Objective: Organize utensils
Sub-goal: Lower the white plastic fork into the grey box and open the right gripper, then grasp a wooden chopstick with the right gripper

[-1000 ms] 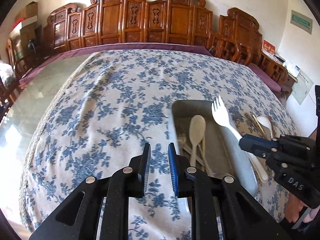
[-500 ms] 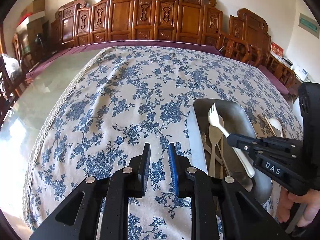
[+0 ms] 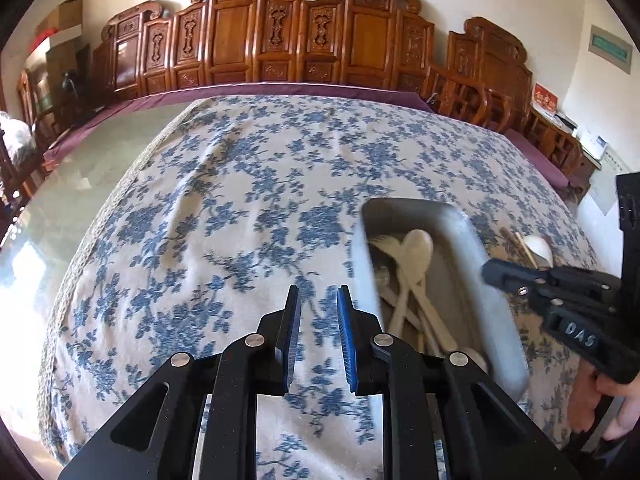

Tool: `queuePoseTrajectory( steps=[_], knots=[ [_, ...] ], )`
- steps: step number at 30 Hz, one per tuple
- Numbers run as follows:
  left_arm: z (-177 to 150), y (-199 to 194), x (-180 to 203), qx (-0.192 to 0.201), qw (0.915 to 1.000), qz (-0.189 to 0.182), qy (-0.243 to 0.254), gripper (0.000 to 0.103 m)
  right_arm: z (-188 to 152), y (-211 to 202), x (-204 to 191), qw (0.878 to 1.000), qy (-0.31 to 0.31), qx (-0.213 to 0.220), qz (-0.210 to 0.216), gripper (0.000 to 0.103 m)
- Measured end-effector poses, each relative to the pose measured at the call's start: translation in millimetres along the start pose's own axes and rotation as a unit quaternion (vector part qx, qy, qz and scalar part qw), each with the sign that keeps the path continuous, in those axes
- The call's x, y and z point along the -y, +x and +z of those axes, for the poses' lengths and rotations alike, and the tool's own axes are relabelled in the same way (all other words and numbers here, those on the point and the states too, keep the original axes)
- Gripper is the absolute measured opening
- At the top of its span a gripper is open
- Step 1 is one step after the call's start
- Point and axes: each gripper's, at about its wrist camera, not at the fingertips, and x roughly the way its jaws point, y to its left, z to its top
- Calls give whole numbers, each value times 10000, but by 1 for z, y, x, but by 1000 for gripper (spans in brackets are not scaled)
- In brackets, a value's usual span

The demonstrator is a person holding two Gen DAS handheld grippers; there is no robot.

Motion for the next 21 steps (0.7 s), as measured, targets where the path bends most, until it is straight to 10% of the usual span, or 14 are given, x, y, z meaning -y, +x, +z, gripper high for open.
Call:
queuePoseTrajectory(
  steps=[4,14,21],
  knots=[
    [2,-3,18,54,9998,-164,89,19,-5,-32,36,9994,40,177,-311,7],
    [3,-4,69,141,9983,-461,315,63,-25,-78,131,9901,130,259,-1372,7],
    [-2,-3,96,126,9976,-571,381,68,-56,-73,180,9849,811,82,-1530,18]
  ],
)
